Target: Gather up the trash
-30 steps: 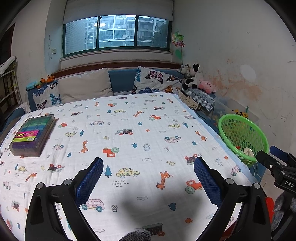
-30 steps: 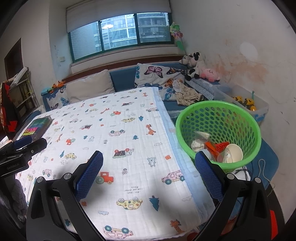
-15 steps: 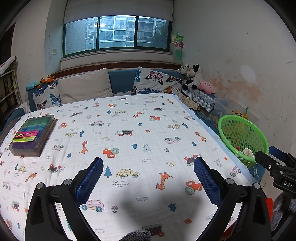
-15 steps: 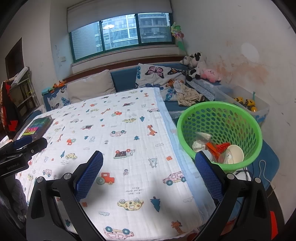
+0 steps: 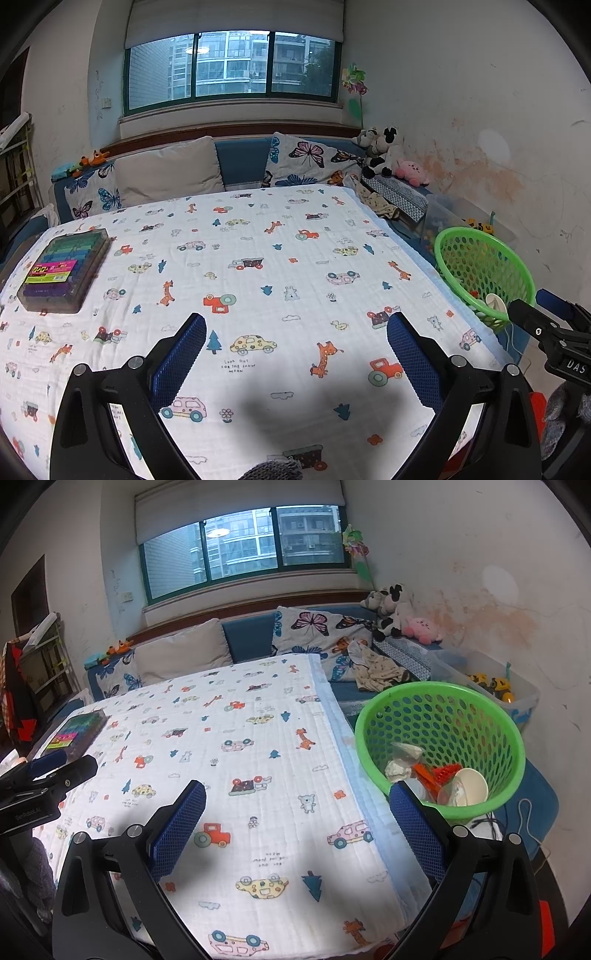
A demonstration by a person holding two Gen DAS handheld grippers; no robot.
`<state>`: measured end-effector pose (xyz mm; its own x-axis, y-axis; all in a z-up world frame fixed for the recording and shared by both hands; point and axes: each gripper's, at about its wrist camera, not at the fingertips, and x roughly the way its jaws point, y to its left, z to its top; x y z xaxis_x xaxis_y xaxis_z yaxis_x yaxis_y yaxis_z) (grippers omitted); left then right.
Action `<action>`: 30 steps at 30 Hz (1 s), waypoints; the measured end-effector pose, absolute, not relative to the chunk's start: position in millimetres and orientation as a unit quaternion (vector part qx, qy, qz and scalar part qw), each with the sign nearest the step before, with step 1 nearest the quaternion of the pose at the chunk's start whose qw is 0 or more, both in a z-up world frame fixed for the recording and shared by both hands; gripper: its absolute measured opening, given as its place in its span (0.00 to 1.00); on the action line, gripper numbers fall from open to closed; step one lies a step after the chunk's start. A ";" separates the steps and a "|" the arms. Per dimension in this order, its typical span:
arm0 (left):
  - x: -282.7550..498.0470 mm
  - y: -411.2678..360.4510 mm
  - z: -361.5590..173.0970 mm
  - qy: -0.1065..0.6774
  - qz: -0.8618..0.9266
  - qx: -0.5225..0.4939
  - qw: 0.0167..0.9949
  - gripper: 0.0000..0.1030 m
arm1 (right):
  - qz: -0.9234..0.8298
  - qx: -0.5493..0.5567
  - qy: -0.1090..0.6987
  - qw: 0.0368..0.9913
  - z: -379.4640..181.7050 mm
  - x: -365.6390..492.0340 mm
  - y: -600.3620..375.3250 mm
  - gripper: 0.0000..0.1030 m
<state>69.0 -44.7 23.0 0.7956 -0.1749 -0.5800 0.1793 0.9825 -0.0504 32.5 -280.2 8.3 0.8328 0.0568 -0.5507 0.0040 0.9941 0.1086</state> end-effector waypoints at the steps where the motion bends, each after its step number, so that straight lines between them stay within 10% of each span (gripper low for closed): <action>1: 69.2 -45.0 22.9 0.305 -0.093 0.004 0.948 0.92 | 0.014 0.053 0.289 0.956 8.4 32.6 -280.1 0.96; 30: 68.6 -41.7 18.3 0.308 -0.092 0.000 0.947 0.92 | 0.020 0.054 0.293 0.954 6.0 32.9 -278.5 0.96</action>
